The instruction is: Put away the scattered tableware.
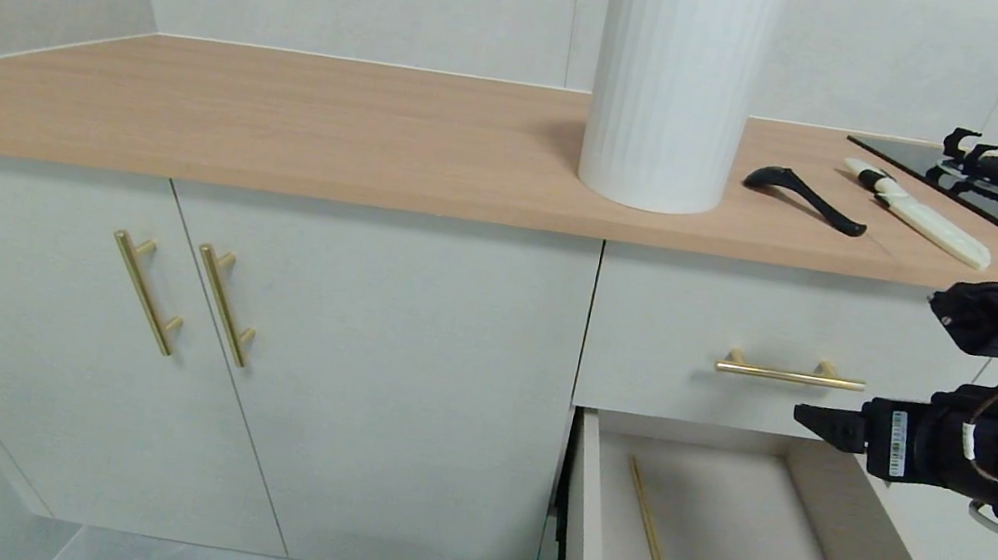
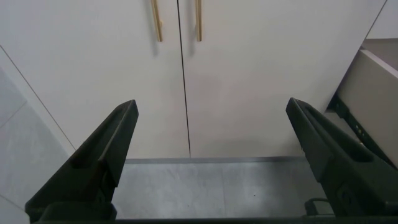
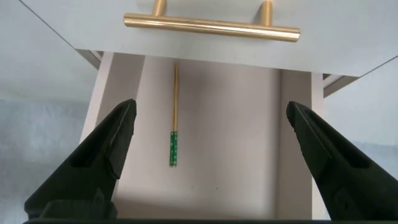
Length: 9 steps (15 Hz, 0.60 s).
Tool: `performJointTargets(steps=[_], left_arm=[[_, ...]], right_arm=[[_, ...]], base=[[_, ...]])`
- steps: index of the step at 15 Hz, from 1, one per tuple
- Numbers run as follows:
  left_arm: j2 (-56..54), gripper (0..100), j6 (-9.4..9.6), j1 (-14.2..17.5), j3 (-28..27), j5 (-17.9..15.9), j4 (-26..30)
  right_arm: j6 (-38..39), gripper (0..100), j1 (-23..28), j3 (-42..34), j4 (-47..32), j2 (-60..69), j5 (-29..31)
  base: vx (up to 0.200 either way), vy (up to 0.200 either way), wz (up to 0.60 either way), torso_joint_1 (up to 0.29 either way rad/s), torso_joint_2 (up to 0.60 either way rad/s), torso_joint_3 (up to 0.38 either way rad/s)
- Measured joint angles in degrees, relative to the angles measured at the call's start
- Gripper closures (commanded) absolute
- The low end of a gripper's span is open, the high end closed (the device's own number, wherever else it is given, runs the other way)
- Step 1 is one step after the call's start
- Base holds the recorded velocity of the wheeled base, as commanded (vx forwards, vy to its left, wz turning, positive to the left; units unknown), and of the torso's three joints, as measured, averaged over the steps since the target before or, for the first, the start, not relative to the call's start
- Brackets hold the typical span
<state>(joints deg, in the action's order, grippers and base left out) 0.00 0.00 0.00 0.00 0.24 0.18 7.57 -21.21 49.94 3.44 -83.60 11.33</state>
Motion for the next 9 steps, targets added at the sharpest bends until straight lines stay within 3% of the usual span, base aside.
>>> performJointTargets(steps=[3, 9], left_arm=[[0.0, 0, 0.0, 0.0, 0.0, 0.0, 0.02], [0.0, 0, 0.0, 0.0, 0.0, -0.02, 0.0]], right_arm=[[-0.02, 0, 0.05, 0.0, 0.11, 0.28, 0.05], [-0.05, 0, 0.05, -0.28, 0.06, 0.23, 0.02]], base=[[0.0, 0.0, 0.0, 0.089, -0.25, -0.271], [0.0, 0.0, 0.0, 0.146, -0.49, -0.308]])
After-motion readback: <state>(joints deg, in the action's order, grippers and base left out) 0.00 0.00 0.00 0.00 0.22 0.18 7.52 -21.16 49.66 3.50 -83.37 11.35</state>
